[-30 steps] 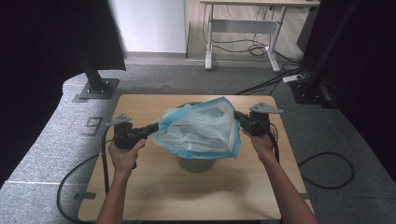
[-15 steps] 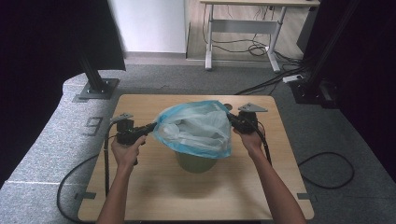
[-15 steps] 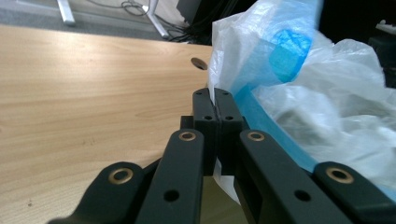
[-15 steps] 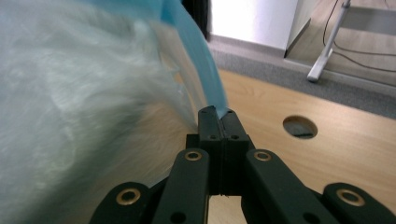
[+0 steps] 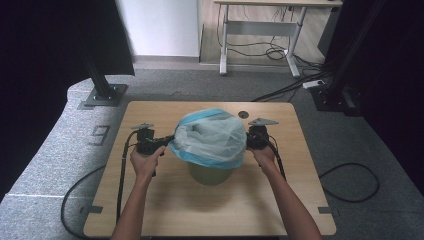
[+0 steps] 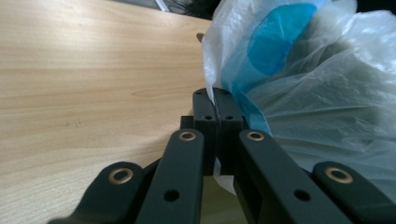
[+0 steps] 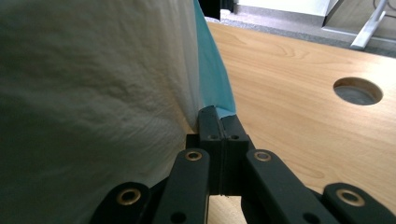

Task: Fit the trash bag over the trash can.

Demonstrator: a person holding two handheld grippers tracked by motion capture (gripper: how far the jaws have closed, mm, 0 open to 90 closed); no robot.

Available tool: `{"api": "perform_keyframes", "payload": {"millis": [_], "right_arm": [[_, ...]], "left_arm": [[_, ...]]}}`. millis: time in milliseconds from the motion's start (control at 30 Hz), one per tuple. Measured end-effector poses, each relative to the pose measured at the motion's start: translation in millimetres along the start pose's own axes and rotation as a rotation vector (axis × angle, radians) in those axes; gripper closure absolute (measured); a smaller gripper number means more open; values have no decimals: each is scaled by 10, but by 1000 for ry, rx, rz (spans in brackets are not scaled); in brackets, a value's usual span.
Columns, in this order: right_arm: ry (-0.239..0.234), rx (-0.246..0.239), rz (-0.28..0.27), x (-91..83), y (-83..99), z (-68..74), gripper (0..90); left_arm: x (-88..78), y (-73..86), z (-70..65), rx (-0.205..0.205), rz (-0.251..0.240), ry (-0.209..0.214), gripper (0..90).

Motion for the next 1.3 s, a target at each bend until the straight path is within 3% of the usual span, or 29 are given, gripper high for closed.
{"api": "perform_keyframes", "payload": {"millis": [233,467,833,1133,1300], "right_arm": [[-2,13,14,29,18,-17,887],[12,-11,59,91,68,-32,887],[2,26,117,117,142,-68,887],[-8,34,165,70,255,-77,887],[1,30,164,-24,305,-123,886]], "left_arm": [[77,-1,40,-18,15,-12,894],[168,11,109,-54,52,-21,894],[193,28,142,-76,70,-22,894],[105,131,165,-74,99,-17,892],[31,211,175,-73,100,-11,892]]}}
Point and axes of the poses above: each handheld gripper's, and its own axes: x roughly forward along the jaws, y roughly out of its underside, z roughly to its left, the point moved 6 cm from there along x, roughly forward along the jaws
